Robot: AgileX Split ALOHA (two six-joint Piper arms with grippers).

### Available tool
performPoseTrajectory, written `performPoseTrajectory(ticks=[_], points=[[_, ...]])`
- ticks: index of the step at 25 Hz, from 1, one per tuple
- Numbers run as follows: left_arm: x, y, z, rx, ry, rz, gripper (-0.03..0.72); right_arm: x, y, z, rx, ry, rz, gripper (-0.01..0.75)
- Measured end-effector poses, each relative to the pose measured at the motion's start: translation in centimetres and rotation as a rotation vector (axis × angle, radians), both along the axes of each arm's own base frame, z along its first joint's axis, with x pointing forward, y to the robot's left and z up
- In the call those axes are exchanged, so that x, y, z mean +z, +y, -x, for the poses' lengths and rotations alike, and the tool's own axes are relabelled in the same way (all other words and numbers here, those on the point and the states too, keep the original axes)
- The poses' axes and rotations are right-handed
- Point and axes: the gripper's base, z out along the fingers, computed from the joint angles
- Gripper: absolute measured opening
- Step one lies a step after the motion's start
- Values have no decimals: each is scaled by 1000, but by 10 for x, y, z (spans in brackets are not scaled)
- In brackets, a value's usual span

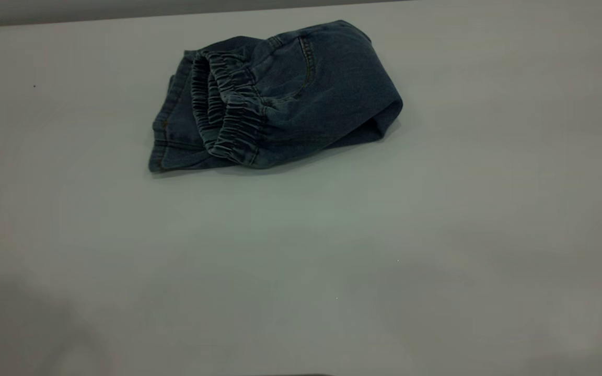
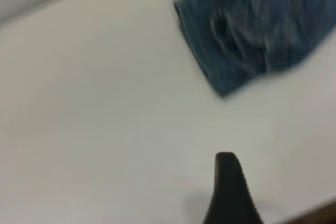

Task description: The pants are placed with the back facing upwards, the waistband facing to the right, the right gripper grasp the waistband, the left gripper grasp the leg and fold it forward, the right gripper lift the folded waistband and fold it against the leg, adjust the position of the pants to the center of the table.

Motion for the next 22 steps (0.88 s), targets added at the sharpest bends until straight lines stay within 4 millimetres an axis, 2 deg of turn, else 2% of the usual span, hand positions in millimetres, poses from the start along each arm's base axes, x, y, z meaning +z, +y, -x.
performPoseTrajectory(ticks=[5, 9, 13, 16, 19, 22], points=[[-49, 15, 31, -10, 77, -16, 442, -46, -15, 43, -83, -61, 115, 584], [-77, 24, 49, -16, 109, -16, 442, -85, -17, 61, -86, -68, 130, 584], [-103, 27, 61, -31, 165, -2, 442, -121, -17, 60, -76, -49, 151, 584], [-118, 29, 67, -50, 184, -22, 442, -141, -18, 55, -73, -33, 163, 584], [-134, 32, 73, -66, 203, -44, 442, -154, -18, 50, -65, -9, 189, 584], [-145, 35, 78, -68, 215, -47, 442, -154, -18, 48, -68, -26, 188, 584]])
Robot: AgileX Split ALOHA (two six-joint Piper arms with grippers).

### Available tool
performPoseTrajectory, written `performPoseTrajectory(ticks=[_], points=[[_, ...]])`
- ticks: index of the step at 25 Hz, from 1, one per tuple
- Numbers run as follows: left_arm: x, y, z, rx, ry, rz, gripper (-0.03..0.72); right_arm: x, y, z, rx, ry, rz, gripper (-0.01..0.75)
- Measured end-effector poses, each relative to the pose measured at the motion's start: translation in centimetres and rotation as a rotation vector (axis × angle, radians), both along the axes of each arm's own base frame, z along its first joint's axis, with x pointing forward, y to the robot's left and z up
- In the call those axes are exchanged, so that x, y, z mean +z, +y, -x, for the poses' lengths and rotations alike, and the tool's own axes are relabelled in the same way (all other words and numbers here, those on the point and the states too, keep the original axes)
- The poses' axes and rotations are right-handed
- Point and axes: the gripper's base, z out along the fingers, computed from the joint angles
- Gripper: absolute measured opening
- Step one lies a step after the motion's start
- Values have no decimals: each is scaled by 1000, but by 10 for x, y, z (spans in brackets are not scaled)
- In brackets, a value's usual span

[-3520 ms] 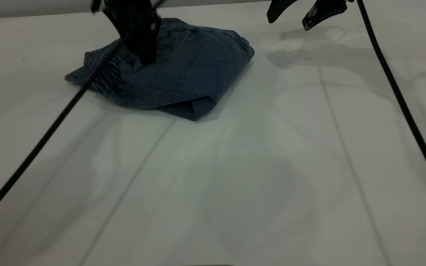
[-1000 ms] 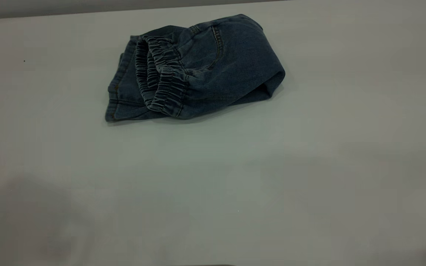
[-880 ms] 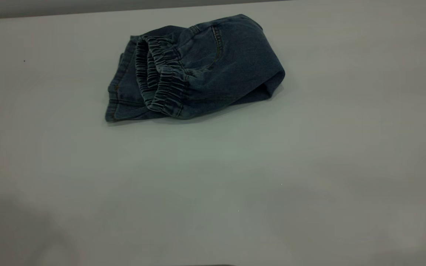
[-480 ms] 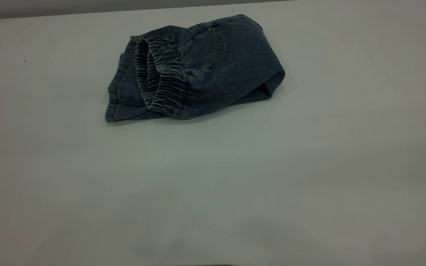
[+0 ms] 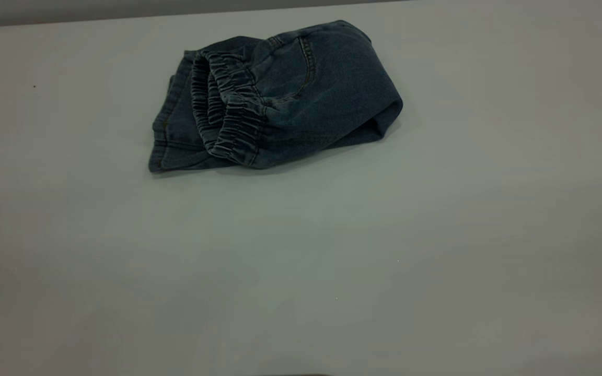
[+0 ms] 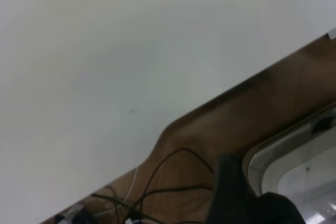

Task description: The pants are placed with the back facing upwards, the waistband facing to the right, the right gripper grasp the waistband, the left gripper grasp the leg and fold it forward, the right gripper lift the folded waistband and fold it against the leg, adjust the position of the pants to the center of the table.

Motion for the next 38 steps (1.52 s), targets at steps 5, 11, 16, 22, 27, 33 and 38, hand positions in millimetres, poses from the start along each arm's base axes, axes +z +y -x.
performPoseTrajectory(ticks=[5, 11, 16, 22, 27, 33, 38], points=[[-6, 4, 8, 3, -17, 27, 442, -4, 0, -3, -2, -4, -8, 584], [-3, 9, 20, -4, -86, 87, 442, -5, 1, -4, 1, -5, -15, 584], [-9, 9, 22, -8, -107, 111, 442, -5, 1, -4, 1, -6, -16, 584], [-11, 7, 21, -12, -113, 122, 442, -5, 1, -4, 1, -7, -16, 584], [-11, 7, 21, -12, -115, 123, 442, -5, 1, -4, 1, -8, -17, 584], [-10, 9, 22, 8, -125, 129, 442, -5, 1, -3, 1, -11, -18, 584], [-8, 19, 30, 241, -205, 139, 442, -5, 1, -3, 2, -12, -19, 584]])
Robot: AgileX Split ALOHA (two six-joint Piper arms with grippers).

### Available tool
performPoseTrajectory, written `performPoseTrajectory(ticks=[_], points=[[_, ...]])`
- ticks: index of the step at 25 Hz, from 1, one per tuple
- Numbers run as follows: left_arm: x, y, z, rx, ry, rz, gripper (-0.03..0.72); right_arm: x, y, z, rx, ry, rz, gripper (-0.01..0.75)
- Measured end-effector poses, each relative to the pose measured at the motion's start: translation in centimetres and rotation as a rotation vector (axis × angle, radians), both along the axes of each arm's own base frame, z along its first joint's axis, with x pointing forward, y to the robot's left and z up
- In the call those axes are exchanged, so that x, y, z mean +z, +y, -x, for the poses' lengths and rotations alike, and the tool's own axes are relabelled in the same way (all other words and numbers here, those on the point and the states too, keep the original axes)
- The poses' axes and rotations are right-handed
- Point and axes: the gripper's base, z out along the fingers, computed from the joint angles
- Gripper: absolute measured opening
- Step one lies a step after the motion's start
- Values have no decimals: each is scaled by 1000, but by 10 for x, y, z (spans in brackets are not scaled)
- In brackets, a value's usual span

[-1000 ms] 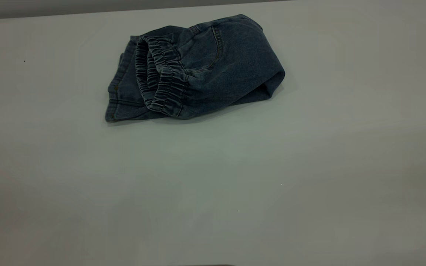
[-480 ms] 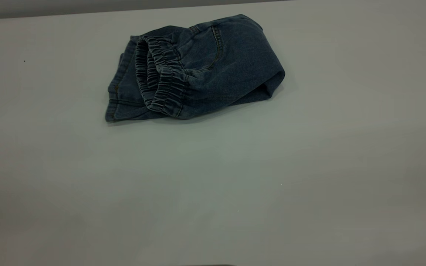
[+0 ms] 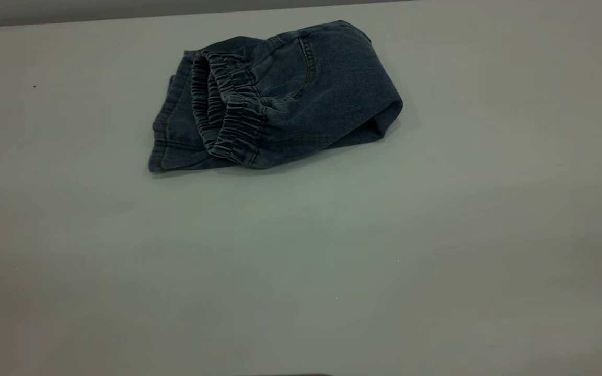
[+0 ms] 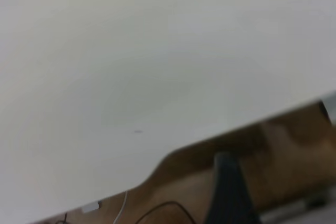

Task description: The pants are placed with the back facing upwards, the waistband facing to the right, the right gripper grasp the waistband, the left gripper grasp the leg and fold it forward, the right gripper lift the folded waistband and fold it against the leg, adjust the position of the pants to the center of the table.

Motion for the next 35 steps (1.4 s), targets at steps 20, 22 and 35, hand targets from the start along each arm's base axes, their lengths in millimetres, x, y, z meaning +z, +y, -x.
performPoseTrajectory(ticks=[20, 22, 35], points=[[1, 6, 33, 263, -207, 27, 442, 0, 1, 8, -122, -68, -10, 584], [1, 6, 33, 263, -207, 27, 442, 0, 1, 8, -122, -68, -10, 584], [1, 6, 33, 263, -207, 27, 442, -1, -5, 8, -206, -61, -3, 584]])
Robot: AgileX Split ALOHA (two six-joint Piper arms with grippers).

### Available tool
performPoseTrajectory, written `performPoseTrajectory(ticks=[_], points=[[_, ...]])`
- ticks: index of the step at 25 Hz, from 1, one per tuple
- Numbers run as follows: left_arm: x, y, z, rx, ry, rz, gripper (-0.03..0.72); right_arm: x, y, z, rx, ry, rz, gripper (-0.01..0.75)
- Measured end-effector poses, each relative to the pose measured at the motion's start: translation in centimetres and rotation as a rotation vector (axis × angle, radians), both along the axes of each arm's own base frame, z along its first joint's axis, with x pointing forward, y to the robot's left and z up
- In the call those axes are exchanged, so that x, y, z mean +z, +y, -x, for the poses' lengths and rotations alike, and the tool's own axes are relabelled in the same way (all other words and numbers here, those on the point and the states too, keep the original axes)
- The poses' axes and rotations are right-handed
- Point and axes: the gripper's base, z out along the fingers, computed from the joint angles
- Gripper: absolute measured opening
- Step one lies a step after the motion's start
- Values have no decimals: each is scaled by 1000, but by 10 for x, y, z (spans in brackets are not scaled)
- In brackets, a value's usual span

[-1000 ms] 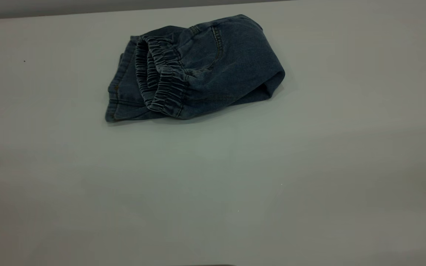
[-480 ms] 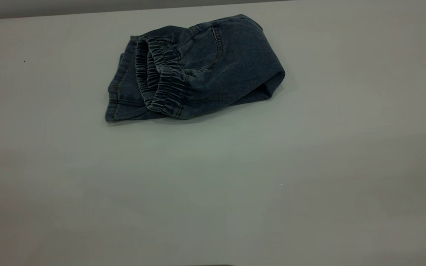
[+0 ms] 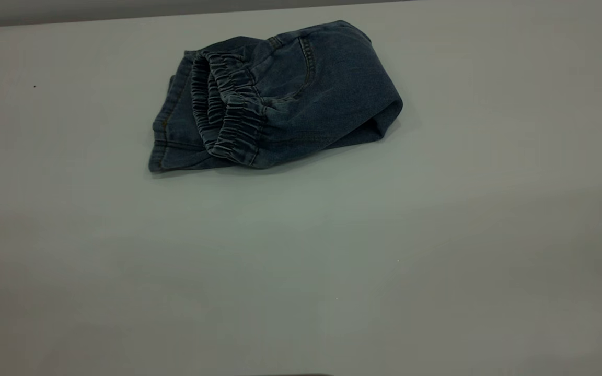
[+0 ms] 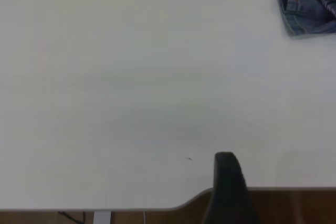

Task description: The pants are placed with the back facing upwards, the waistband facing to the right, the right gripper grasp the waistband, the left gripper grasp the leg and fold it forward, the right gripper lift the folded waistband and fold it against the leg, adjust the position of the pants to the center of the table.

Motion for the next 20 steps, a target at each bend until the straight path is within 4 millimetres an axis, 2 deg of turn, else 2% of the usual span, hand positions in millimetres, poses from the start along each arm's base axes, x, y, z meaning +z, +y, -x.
performPoseTrajectory(ticks=[7, 20], points=[[0, 0, 0, 0, 0, 0, 442, 0, -7, 0, -119, 1, -38, 584], [0, 0, 0, 0, -1, 0, 442, 0, -8, 0, -126, 1, -43, 584]])
